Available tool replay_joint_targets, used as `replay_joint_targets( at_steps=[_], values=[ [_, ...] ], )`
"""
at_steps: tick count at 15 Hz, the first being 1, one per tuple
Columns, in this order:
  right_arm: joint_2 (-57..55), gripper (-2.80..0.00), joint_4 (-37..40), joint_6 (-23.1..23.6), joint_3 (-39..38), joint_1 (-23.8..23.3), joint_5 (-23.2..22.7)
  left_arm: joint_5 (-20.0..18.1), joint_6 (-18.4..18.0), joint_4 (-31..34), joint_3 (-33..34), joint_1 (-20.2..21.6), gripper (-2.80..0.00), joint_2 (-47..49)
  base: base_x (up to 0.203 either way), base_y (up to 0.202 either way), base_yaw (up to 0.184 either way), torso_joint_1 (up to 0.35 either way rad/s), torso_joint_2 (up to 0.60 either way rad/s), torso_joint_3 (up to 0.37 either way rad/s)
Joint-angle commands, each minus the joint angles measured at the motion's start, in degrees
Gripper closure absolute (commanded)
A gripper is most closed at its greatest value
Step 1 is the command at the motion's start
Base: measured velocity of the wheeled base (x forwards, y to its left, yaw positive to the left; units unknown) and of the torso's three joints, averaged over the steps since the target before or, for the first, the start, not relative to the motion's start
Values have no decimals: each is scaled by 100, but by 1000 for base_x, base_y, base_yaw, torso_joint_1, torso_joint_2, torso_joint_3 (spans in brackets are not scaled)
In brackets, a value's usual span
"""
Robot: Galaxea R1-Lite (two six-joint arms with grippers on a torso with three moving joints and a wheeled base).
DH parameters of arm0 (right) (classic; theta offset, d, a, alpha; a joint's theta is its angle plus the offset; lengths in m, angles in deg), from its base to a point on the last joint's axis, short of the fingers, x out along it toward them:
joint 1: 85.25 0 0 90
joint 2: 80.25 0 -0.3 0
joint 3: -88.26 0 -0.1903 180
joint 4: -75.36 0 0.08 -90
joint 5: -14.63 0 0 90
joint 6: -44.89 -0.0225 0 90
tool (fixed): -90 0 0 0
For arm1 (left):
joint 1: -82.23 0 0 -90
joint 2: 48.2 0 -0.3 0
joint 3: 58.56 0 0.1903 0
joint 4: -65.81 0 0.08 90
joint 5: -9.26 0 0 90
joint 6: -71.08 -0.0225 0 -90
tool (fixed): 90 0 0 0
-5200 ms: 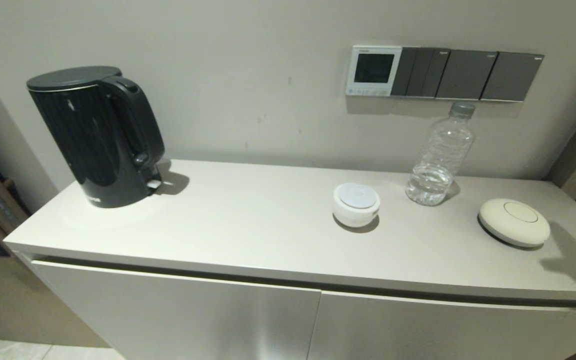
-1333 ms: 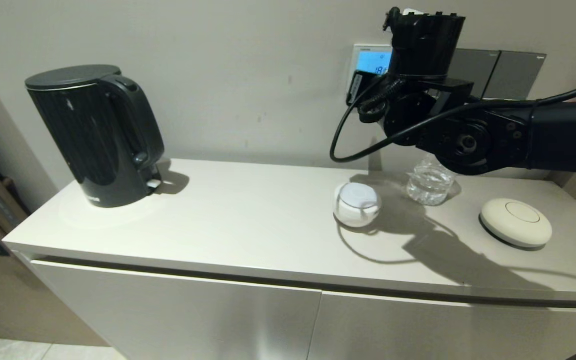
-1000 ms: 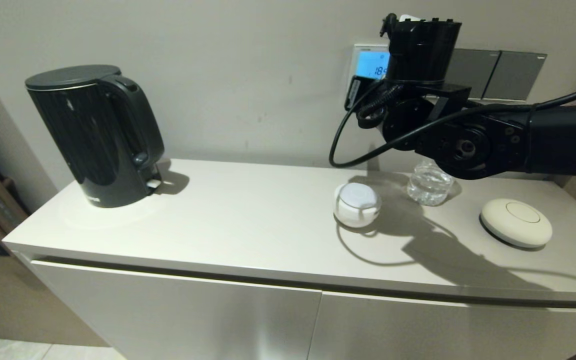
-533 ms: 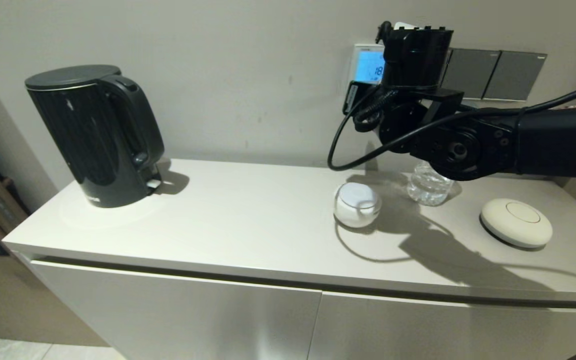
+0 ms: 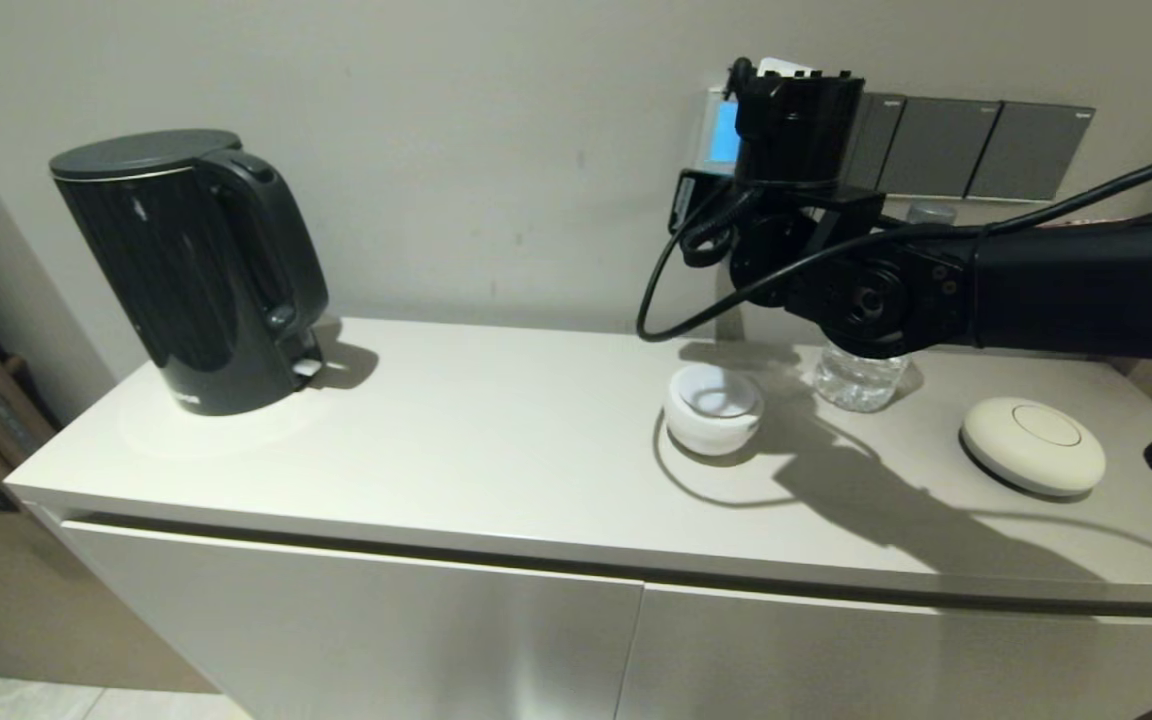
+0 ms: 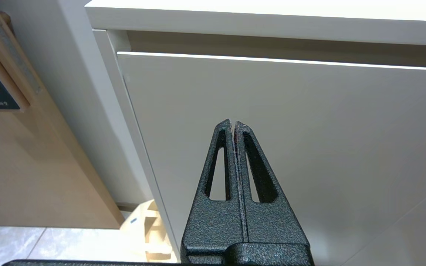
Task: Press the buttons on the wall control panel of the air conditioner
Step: Press the temperature increase button
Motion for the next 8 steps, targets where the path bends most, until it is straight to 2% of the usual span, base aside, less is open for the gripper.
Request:
replay_joint_targets(
  at_steps=[1, 8],
  values=[
    [-117, 0, -9, 19, 173, 2, 21, 2, 0, -2, 0, 2, 0, 1, 0, 0, 0, 0, 0, 0],
    [-278, 0, 0, 101, 364, -16, 21, 2, 0, 2, 0, 2, 0, 1, 0, 0, 0, 0, 0, 0]
  ],
)
